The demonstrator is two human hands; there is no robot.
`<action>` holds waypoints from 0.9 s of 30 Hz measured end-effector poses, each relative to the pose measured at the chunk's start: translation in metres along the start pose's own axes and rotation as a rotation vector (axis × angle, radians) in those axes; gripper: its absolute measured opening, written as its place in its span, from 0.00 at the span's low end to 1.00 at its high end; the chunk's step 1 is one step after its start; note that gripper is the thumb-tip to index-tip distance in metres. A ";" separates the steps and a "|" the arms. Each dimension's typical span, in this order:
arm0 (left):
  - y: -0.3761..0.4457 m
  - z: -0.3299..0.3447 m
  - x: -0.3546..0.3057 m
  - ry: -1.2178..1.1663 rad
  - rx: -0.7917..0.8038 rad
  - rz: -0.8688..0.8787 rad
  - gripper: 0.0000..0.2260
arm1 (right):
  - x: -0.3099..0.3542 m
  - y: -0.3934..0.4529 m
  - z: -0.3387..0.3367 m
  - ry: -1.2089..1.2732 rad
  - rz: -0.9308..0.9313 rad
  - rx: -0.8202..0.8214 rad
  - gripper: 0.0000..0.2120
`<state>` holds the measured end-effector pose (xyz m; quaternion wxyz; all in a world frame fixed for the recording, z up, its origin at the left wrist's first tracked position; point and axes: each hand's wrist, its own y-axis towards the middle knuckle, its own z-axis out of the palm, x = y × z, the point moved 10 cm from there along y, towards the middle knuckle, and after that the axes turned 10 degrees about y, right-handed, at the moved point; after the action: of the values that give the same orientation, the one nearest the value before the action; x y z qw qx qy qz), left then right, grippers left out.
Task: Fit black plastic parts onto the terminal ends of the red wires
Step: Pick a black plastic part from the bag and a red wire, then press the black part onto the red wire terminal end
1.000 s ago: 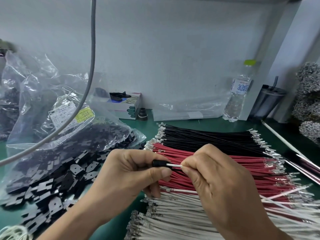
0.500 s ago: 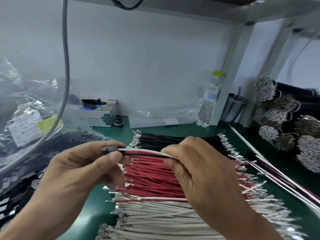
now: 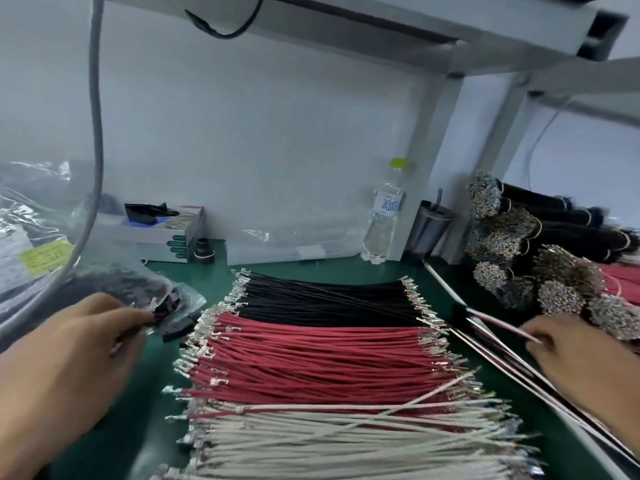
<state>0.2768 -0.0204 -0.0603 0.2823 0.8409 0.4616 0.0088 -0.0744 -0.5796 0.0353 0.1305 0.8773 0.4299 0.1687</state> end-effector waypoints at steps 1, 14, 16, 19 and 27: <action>-0.003 0.007 -0.002 0.057 0.048 0.014 0.11 | -0.014 -0.003 0.019 -0.030 0.027 0.066 0.20; -0.007 -0.059 -0.066 0.358 0.104 -0.132 0.04 | 0.186 0.008 -0.019 0.371 -0.300 0.040 0.06; -0.007 -0.055 -0.061 0.419 0.141 -0.142 0.05 | 0.244 0.015 -0.003 0.459 -0.406 0.118 0.05; -0.007 -0.052 -0.060 0.391 0.163 -0.138 0.03 | 0.300 0.033 0.037 0.471 -0.418 0.207 0.06; -0.009 -0.068 -0.096 0.313 0.020 -0.056 0.05 | 0.332 0.058 0.111 0.373 -0.381 0.269 0.08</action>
<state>0.1963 -0.0599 0.0157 0.1987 0.8188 0.5233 0.1274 0.2023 -0.3582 0.0166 -0.0389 0.7441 0.6219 0.2409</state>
